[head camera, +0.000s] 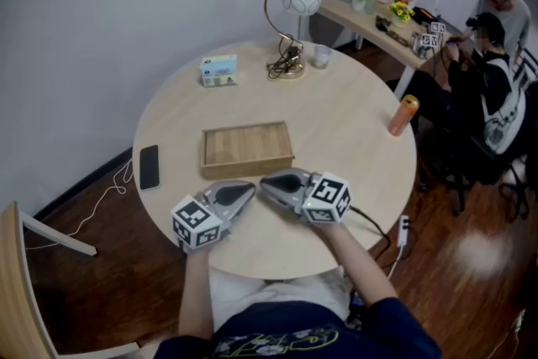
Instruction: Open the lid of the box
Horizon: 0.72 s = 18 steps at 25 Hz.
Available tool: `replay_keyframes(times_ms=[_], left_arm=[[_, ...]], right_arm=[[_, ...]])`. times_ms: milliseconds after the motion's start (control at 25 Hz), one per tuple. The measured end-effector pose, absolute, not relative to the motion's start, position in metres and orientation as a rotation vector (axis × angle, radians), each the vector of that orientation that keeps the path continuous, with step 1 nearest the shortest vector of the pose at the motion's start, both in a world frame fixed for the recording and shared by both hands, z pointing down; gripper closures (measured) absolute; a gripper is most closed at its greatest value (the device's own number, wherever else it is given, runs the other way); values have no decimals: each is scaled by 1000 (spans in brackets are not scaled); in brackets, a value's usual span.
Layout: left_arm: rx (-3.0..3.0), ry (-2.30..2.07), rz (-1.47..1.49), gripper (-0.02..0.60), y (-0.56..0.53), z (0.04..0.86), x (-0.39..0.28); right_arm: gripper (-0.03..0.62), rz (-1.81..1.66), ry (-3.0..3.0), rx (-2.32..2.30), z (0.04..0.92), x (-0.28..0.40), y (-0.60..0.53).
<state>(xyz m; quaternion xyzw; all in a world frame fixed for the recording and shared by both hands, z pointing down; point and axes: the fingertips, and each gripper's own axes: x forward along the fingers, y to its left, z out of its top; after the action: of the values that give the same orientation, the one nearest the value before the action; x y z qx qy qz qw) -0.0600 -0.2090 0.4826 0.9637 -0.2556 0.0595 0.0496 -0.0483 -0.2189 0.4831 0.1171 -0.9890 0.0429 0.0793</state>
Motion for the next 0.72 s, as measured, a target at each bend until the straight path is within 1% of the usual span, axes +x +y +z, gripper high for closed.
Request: replay_keyframes(times_ms=[720], left_arm=[[2935,-781,184,580,-208,482,-59]], right_arm=[[600,128,-2968,355,482,-48,-219]])
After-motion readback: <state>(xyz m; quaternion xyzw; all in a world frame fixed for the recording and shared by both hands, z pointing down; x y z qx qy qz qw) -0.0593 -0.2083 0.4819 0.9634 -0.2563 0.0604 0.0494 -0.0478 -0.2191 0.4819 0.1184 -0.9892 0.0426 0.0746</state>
